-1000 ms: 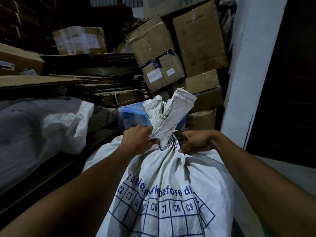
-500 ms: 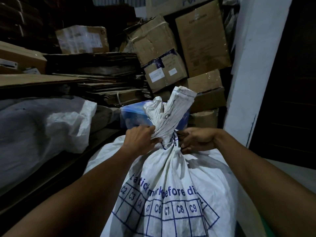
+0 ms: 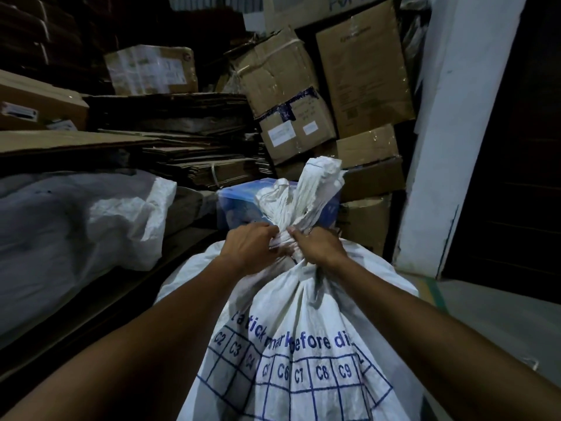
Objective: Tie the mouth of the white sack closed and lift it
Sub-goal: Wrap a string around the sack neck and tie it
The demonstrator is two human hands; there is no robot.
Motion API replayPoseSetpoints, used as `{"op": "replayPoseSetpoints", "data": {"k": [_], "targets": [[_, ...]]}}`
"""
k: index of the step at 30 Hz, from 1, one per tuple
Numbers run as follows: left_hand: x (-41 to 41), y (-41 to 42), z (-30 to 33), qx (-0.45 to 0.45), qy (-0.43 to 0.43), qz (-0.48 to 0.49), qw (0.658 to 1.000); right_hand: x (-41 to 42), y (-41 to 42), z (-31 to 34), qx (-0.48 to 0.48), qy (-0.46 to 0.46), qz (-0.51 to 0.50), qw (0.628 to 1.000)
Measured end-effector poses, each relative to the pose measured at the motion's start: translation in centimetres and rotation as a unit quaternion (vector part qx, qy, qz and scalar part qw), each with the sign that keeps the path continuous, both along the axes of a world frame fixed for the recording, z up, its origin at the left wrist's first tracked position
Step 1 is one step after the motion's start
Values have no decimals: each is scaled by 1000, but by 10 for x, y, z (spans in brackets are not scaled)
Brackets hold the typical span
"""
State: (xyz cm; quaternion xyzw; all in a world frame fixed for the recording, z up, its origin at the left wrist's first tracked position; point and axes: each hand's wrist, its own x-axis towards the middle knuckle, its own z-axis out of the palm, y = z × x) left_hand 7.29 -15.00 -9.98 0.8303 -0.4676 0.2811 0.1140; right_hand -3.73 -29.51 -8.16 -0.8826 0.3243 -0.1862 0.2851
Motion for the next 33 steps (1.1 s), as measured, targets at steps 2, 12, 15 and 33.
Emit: {"op": "replayPoseSetpoints", "data": {"k": [2, 12, 15, 33], "targets": [[2, 6, 1, 2, 20, -20, 1000, 1, 1, 1, -12, -10, -18, 1000], [2, 35, 4, 62, -78, -6, 995, 2, 20, -1, -68, -109, -59, 990], [-10, 33, 13, 89, -81, -15, 993, -1, 18, -4, -70, -101, -65, 990], [-105, -4, 37, 256, -50, 10, 965, 3, 14, -9, -36, -66, -35, 997]]}}
